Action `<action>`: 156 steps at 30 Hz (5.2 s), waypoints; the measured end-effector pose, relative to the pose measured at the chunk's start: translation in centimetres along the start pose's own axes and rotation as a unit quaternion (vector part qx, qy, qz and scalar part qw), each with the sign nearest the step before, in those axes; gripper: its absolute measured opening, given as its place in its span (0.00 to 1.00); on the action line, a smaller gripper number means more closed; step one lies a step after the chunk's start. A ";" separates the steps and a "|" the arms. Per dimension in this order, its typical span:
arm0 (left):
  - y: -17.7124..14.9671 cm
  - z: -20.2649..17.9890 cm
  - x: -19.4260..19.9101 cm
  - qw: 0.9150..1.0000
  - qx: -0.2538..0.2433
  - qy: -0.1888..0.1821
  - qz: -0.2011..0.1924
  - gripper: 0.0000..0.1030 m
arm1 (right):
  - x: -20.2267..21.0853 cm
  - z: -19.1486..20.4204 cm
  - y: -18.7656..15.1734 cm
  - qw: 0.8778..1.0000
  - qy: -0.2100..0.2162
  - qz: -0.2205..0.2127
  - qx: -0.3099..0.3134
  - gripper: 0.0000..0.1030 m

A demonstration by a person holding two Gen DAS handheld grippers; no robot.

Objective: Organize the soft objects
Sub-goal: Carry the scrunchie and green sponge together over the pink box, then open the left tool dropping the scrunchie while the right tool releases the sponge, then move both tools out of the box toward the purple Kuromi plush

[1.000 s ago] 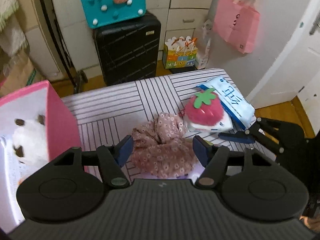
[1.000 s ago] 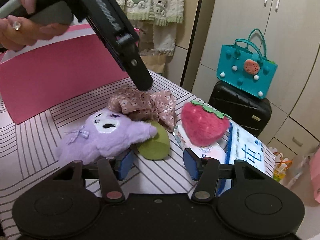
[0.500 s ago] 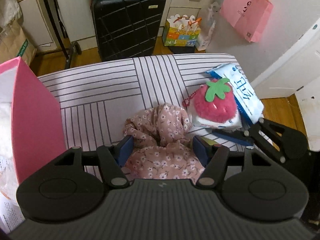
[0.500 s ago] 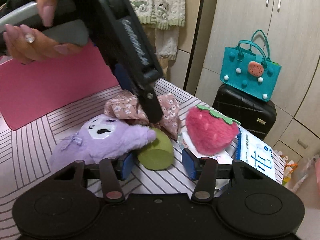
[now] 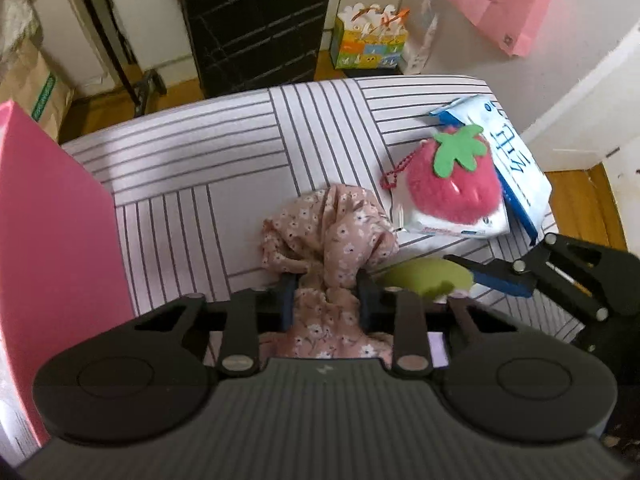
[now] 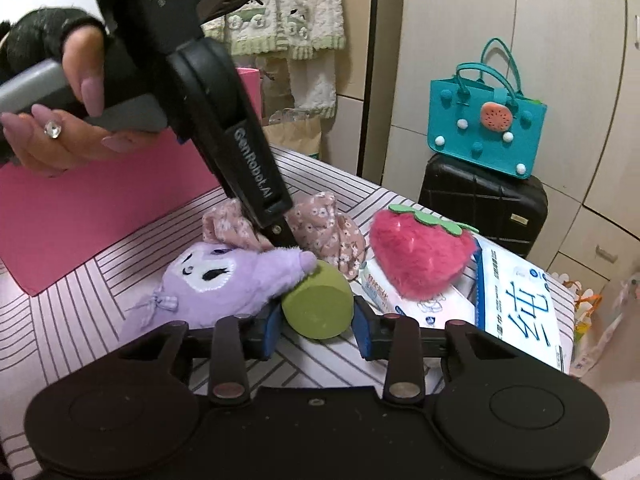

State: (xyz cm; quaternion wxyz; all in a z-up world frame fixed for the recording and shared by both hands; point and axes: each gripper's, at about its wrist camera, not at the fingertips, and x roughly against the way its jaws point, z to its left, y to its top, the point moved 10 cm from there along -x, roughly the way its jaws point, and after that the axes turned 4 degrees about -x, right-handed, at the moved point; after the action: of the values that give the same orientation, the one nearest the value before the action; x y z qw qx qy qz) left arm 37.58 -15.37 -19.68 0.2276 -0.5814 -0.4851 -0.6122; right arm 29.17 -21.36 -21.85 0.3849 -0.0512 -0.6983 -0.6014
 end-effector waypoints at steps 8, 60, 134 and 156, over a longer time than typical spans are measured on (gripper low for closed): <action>-0.4 -0.5 1.7 1.000 -0.016 -0.008 -0.025 0.16 | 2.0 -0.9 -0.9 0.999 -0.033 0.008 -0.025 0.40; -18.6 -0.1 22.8 0.983 -0.052 -0.023 -0.173 0.16 | 13.6 14.7 4.2 0.984 0.149 0.057 -0.084 0.41; -19.0 12.1 24.6 0.984 0.025 0.054 -0.165 0.57 | 9.9 21.8 13.1 0.982 0.173 0.032 0.072 0.61; -23.4 2.0 28.2 0.982 -0.061 0.058 -0.171 0.71 | 19.4 20.9 8.0 0.989 0.135 0.014 0.066 0.69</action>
State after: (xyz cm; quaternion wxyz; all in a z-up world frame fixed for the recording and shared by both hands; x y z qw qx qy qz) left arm 12.67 4.35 -1.35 0.1116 -0.4663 -0.5250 -0.7032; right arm 9.94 -8.38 -3.45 0.4865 0.0467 -0.6773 -0.5499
